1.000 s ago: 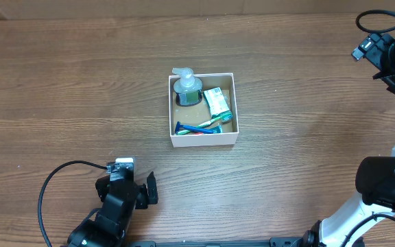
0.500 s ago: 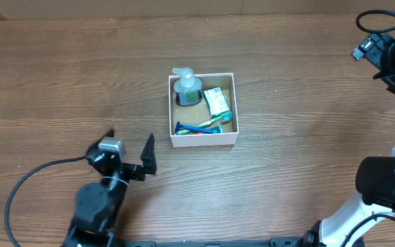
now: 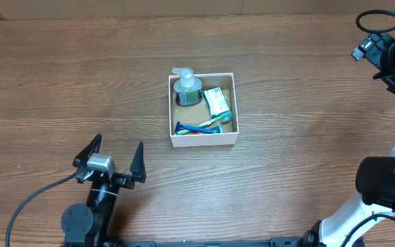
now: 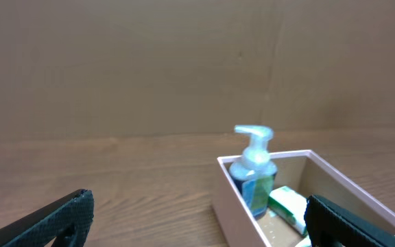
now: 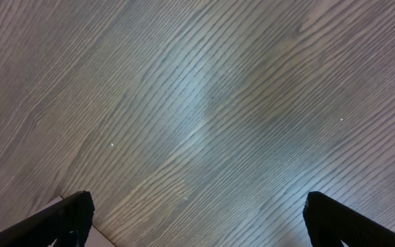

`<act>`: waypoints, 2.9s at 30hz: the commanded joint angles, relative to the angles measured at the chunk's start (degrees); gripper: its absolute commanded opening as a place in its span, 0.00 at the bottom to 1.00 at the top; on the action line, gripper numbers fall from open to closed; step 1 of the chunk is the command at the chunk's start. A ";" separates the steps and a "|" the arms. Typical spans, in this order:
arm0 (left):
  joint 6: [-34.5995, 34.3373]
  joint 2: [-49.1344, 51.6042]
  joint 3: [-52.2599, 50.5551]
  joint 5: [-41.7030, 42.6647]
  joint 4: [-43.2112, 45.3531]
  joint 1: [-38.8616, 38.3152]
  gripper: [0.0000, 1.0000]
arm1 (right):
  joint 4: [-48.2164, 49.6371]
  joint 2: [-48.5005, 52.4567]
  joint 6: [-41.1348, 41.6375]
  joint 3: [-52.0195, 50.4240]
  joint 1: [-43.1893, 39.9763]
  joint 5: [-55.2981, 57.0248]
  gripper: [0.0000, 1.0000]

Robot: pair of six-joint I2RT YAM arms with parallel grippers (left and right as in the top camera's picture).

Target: Pack container

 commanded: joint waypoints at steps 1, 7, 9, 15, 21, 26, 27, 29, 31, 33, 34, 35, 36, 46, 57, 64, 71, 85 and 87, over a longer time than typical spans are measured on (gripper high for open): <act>-1.49 -4.39 -3.39 0.83 0.11 1.36 1.00 | 0.15 -0.61 0.33 0.44 0.26 -0.07 1.00; -1.90 -4.37 -6.58 -1.64 0.02 1.33 1.00 | 0.15 -0.61 0.33 0.44 0.26 -0.07 1.00; -1.90 -4.37 -8.02 -2.93 0.02 1.33 1.00 | 0.15 -0.61 0.33 0.44 0.26 -0.09 1.00; -1.86 -4.39 -8.63 -6.93 -1.51 1.40 1.00 | 0.15 -0.61 0.33 0.44 0.26 -0.07 1.00; 0.92 -4.39 -8.63 -8.70 -1.62 1.51 1.00 | 0.15 -0.61 0.33 0.42 0.26 -0.07 1.00; 0.92 -4.39 -8.63 -8.68 -1.64 1.51 1.00 | 0.15 -0.61 0.33 0.44 0.26 -0.07 1.00; 0.92 -4.39 -8.63 -8.68 -1.62 1.51 1.00 | 0.15 -0.61 0.33 0.42 0.26 -0.07 1.00; 0.92 -4.35 -8.63 -8.68 -1.64 1.49 1.00 | 0.15 -0.61 0.33 0.44 0.26 -0.07 1.00; 0.92 -4.35 -8.63 -8.68 -1.64 1.49 1.00 | 0.15 -0.61 0.33 0.42 0.26 -0.07 1.00; 0.92 -4.35 -8.63 -8.68 -1.64 1.49 1.00 | 0.15 -0.61 0.33 0.42 0.26 -0.07 1.00; 0.92 -4.35 -8.63 -8.68 -1.64 1.49 1.00 | 0.15 -0.61 0.33 0.42 0.26 -0.07 1.00; 0.92 -4.35 -8.63 -8.68 -1.64 1.49 1.00 | 0.15 -0.61 0.33 0.44 0.26 -0.07 1.00; 0.92 -4.35 -8.63 -8.68 -1.64 1.49 1.00 | 0.15 -0.61 0.33 0.44 0.26 -0.07 1.00; 0.92 -4.35 -8.63 -8.68 -1.64 1.49 1.00 | 0.17 -1.09 0.33 0.42 0.42 -0.07 1.00; 0.92 -4.35 -8.63 -8.68 -1.64 1.49 1.00 | 0.15 -17.88 0.33 0.42 5.70 -0.07 1.00; 0.92 -4.33 -8.63 -8.68 -1.64 1.49 1.00 | 0.13 -31.41 0.33 0.37 13.42 -0.07 1.00; 0.92 -4.33 -8.63 -8.68 -1.64 1.49 1.00 | -0.20 -46.90 0.33 -9.60 16.02 -0.07 1.00; 0.92 -4.33 -8.63 -8.68 -1.64 1.49 1.00 | 48.78 -72.96 0.26 -59.19 16.02 -11.85 1.00; 0.92 -4.33 -8.63 -8.68 -1.64 1.49 1.00 | 58.34 -75.73 0.28 -66.75 16.02 -14.21 1.00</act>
